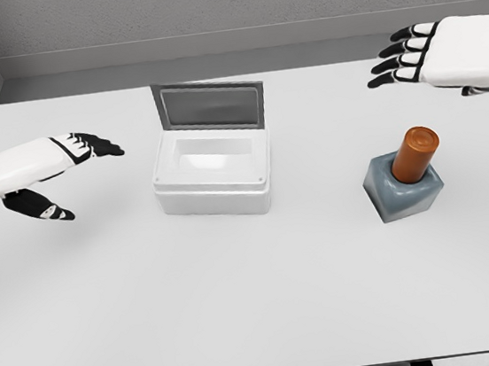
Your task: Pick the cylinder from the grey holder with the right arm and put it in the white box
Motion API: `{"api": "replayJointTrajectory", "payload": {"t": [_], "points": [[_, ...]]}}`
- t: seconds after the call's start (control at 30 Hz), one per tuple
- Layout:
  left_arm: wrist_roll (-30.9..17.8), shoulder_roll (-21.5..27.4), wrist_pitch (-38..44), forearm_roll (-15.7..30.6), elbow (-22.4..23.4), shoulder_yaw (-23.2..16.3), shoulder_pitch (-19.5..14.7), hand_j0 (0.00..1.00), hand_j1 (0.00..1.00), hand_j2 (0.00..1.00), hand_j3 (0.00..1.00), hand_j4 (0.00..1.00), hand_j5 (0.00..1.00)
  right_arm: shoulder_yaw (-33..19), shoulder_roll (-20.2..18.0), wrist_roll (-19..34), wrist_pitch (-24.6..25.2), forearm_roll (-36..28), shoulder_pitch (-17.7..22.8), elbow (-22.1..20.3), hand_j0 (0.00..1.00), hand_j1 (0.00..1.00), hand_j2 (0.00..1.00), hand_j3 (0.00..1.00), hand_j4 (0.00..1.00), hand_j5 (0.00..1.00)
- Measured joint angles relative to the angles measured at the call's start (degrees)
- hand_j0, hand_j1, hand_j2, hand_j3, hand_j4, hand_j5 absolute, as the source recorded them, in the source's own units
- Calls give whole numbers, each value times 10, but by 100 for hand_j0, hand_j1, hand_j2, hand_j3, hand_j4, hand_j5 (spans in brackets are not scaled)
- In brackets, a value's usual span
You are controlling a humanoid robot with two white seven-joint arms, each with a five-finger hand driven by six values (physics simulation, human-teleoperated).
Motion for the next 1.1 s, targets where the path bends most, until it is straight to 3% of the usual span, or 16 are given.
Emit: {"api": "replayJointTrajectory", "payload": {"t": [0.43,0.63,0.7,0.83,1.1], "points": [[3,-7,0,12,14,-5,-4,100,100,100,100,100,100,17,-7,0,0,0,27,2,100,100,100,100,100,100],[7,-8,0,209,138,-119,-16,100,100,100,100,100,100,50,-8,0,0,1,28,2,100,100,100,100,100,100],[19,-8,0,249,157,-155,-17,100,100,100,100,100,100,60,-8,0,0,3,29,2,100,100,100,100,100,100],[51,-6,0,312,164,-214,-43,100,100,100,100,100,100,73,-8,0,0,6,33,5,100,100,100,100,100,100],[48,-6,1,401,148,-259,-54,100,100,100,100,100,100,85,-2,0,0,7,33,10,100,100,100,100,100,100]]}}
